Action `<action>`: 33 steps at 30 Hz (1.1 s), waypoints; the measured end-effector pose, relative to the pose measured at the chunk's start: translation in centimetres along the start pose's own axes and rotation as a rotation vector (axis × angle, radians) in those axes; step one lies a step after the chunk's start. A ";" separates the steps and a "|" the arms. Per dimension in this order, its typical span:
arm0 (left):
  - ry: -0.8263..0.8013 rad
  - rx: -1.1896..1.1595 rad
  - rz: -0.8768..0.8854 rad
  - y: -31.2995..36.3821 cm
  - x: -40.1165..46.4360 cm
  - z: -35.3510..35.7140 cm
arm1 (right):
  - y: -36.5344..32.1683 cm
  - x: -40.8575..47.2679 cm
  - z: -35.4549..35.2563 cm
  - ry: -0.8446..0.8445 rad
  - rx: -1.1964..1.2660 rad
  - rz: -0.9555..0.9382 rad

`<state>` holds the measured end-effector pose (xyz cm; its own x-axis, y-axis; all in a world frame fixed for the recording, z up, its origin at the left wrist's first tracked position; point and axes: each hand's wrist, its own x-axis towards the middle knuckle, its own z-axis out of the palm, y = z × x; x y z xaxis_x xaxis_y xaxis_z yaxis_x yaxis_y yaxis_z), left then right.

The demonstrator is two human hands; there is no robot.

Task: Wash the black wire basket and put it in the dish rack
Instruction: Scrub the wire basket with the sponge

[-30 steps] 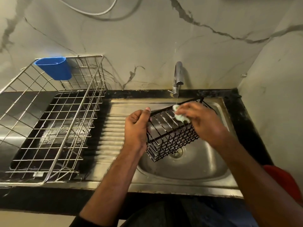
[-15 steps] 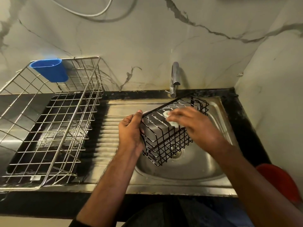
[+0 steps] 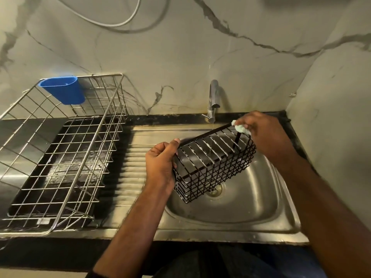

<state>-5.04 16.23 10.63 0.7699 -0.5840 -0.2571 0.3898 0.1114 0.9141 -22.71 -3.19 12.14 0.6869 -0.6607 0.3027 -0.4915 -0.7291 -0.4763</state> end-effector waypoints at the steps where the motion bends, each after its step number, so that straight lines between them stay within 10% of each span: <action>1: -0.007 0.014 0.006 -0.2 0.0 -0.2 | 0.7 0.2 0.0 0.016 -0.031 0.028; 17: 0.070 0.012 0.031 -0.7 0.3 -0.3 | -1.2 -1.4 0.0 -0.196 0.055 -0.111; 22: 0.107 -0.051 -0.012 -1.2 0.4 -0.4 | -0.1 -2.2 -0.5 0.031 0.048 0.052; 26: 0.123 -0.085 -0.042 -1.5 0.7 -0.7 | -2.1 -3.8 1.3 -0.135 0.030 -0.148; 33: 0.139 -0.145 -0.141 -1.9 0.1 -0.7 | -2.0 -5.3 2.0 0.229 0.219 0.003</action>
<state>-5.37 16.52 8.62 0.7606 -0.4871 -0.4291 0.5594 0.1565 0.8140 -24.33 2.16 9.85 0.5346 -0.7041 0.4673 -0.3494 -0.6876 -0.6365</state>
